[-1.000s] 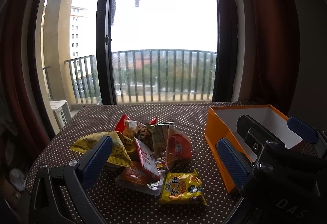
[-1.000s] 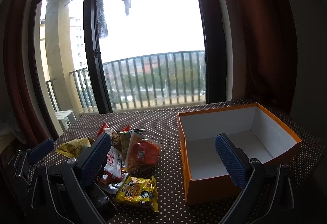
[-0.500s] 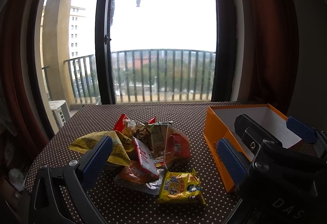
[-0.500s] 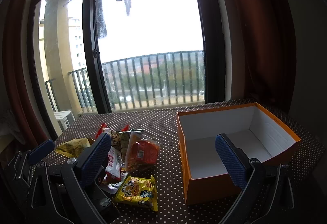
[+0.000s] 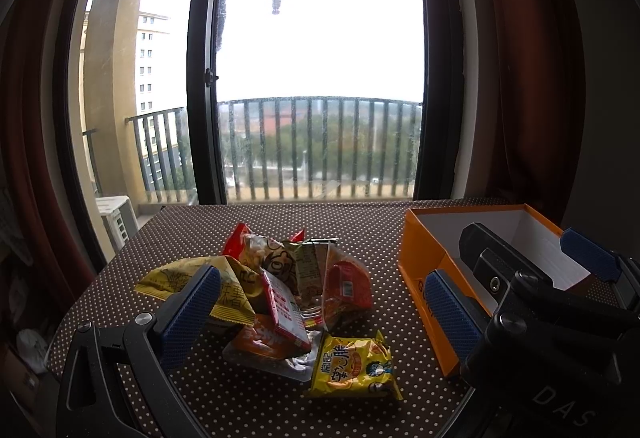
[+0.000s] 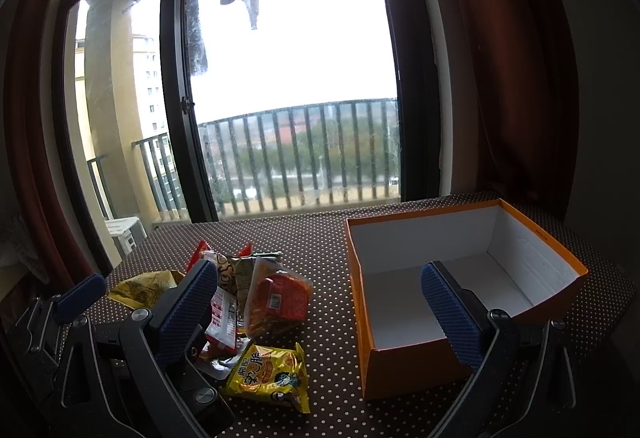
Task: Organize snacks
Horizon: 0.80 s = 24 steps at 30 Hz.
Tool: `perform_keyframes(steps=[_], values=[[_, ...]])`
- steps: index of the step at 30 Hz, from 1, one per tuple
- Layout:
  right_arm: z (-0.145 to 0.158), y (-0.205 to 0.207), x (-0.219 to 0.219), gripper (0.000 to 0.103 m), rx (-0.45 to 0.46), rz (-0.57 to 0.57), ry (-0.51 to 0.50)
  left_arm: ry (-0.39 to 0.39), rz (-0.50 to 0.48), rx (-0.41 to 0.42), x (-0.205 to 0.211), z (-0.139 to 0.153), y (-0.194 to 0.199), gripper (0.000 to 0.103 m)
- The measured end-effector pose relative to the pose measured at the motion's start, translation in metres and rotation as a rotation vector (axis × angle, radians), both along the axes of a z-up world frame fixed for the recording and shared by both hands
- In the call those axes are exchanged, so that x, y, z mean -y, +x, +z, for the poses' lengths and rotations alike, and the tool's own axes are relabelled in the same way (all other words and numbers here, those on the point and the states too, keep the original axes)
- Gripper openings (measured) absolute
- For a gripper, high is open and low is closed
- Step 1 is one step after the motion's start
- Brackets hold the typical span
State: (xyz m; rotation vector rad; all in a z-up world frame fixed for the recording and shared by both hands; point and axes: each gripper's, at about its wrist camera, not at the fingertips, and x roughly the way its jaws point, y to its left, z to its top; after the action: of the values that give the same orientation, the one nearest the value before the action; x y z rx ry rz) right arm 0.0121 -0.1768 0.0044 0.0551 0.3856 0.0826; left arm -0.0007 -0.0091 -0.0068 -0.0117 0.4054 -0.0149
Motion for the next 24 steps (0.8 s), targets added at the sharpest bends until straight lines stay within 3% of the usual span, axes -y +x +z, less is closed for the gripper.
perform_keyframes(steps=[24], values=[[-0.005, 0.011, -0.014, 0.103, -0.015, -0.001, -0.011, -0.002, 0.025, 0.007, -0.016, -0.007, 0.009, 0.097]])
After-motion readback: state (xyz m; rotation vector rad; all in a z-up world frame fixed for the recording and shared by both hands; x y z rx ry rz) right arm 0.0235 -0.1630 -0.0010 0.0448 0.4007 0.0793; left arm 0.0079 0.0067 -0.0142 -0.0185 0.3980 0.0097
